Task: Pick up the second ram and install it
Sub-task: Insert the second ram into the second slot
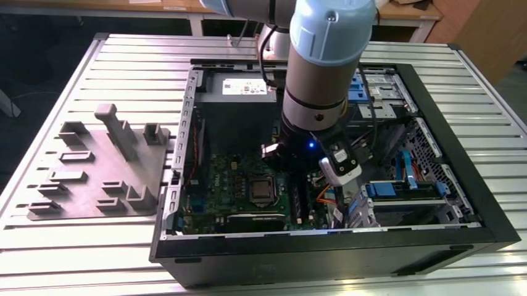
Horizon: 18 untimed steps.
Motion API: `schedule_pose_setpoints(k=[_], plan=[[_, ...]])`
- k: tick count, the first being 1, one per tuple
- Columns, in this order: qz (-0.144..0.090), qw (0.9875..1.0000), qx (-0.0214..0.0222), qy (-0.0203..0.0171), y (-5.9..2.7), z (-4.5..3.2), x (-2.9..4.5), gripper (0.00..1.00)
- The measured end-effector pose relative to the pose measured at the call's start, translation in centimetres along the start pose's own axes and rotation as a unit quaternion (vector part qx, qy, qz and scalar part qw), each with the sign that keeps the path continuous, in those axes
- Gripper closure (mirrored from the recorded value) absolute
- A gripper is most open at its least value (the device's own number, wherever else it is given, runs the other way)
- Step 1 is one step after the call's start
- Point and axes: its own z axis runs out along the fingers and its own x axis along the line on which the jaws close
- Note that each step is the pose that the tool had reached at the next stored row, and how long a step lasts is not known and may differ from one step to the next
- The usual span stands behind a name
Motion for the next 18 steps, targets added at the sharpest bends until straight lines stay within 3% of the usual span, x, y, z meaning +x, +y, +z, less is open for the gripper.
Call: schedule_pose_setpoints(k=[7,17,18], plan=[[0.000,1.0000,0.0001,0.0000,0.04,-1.61,-0.05,0.76],[0.000,1.0000,0.0001,0.0000,0.04,-1.75,-0.05,0.77],[0.000,1.0000,0.0000,0.0000,0.04,-1.75,-0.05,0.83]])
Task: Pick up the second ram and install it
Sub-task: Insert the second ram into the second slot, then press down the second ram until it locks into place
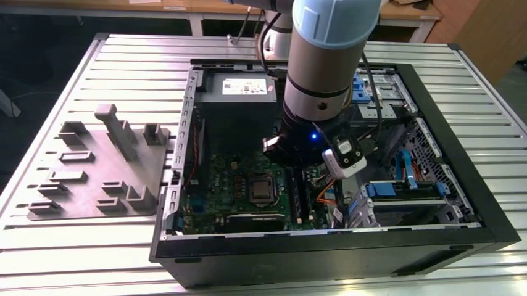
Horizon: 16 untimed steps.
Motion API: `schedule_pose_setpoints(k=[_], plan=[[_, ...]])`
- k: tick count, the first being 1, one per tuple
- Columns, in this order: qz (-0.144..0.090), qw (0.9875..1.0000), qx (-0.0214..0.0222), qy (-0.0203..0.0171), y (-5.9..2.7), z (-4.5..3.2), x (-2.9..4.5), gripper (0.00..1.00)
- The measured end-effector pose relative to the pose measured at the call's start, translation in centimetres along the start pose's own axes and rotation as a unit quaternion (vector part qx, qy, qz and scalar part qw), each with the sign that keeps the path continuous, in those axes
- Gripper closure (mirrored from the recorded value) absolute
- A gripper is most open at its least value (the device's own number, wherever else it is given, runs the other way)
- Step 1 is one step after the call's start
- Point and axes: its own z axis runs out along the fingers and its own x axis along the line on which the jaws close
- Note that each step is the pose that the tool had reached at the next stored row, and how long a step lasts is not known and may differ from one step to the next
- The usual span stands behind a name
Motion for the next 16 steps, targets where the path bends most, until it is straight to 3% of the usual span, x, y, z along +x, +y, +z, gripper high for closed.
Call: schedule_pose_setpoints(k=[1,16], plan=[[0.000,1.0000,0.0000,0.0000,0.00,-0.01,0.00,0.89],[0.000,1.0000,-0.0006,0.0000,0.21,-0.01,0.00,0.90]])
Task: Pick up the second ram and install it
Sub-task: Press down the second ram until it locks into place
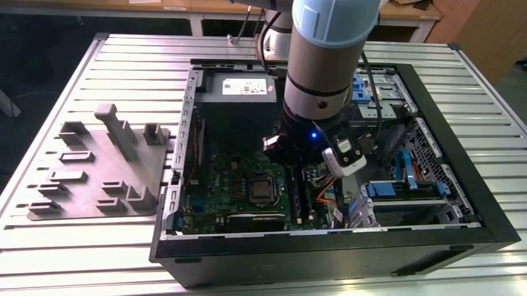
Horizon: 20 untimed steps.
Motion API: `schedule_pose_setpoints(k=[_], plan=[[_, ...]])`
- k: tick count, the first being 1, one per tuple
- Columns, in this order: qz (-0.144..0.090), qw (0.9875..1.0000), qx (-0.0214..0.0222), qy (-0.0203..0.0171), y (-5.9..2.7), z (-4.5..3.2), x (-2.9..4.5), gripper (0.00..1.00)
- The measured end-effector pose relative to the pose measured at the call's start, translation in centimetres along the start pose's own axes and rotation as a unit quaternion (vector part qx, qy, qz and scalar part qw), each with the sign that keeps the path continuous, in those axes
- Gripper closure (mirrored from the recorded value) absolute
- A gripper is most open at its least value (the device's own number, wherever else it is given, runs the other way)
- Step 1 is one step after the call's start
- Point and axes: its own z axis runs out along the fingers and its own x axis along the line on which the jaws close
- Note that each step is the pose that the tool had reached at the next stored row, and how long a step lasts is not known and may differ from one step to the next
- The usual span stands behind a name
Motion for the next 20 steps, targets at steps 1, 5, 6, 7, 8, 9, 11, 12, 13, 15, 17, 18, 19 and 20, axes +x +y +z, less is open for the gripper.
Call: schedule_pose_setpoints(k=[1,5,6,7,8,9,11,12,13,15,17,18,19,20], plan=[[0.000,1.0000,-0.0003,0.0000,0.03,0.00,0.00,0.90],[0.000,1.0000,-0.0008,0.0000,0.39,0.02,0.01,0.90],[0.000,1.0000,-0.0008,0.0000,0.53,0.02,0.01,0.90],[0.000,1.0000,-0.0009,0.0000,0.67,0.02,0.01,0.90],[0.000,1.0000,-0.0009,0.0000,0.79,0.03,0.01,0.90],[0.000,1.0000,-0.0009,0.0000,0.92,0.03,0.01,0.90],[0.000,1.0000,-0.0009,0.0000,1.21,0.03,0.01,0.90],[0.000,1.0000,-0.0009,0.0000,1.39,0.03,0.01,0.90],[0.000,1.0000,-0.0009,0.0000,1.57,0.04,0.02,0.90],[0.000,1.0000,-0.0010,0.0000,1.89,0.05,0.02,0.90],[0.000,1.0000,-0.0010,0.0000,2.18,0.05,0.02,0.90],[0.000,1.0000,-0.0010,0.0000,2.35,0.06,0.02,0.90],[0.000,1.0000,-0.0010,0.0000,2.51,0.06,0.02,0.90],[0.000,1.0000,-0.0010,0.0000,2.68,0.07,0.03,0.90]])
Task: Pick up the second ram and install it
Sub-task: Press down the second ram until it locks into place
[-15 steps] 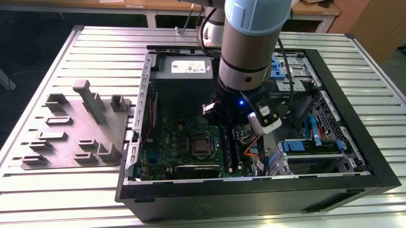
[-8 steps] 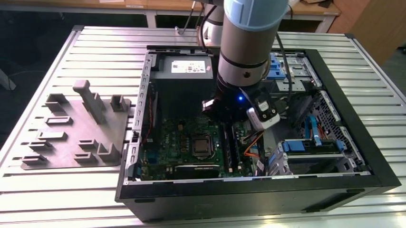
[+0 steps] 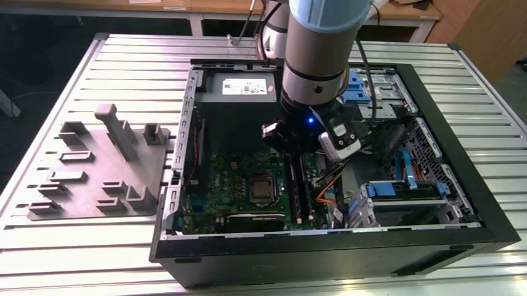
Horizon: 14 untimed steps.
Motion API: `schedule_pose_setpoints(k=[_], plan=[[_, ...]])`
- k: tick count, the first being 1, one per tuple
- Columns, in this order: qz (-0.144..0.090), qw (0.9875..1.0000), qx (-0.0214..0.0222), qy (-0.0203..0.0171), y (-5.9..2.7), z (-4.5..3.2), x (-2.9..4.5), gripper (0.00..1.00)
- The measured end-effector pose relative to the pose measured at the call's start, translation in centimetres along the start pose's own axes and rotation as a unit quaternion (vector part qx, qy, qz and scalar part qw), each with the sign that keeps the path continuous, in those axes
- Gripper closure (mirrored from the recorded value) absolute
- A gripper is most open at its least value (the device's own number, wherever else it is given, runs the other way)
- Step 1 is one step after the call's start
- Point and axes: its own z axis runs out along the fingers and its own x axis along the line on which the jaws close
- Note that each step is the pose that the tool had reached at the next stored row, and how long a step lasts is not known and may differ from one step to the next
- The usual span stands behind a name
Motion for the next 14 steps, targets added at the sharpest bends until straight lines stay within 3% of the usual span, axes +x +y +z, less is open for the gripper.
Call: schedule_pose_setpoints(k=[9,14], plan=[[0.000,1.0000,0.0000,0.0000,1.30,0.08,0.01,0.90],[0.000,1.0000,0.0000,0.0000,1.35,0.41,0.02,0.90]])
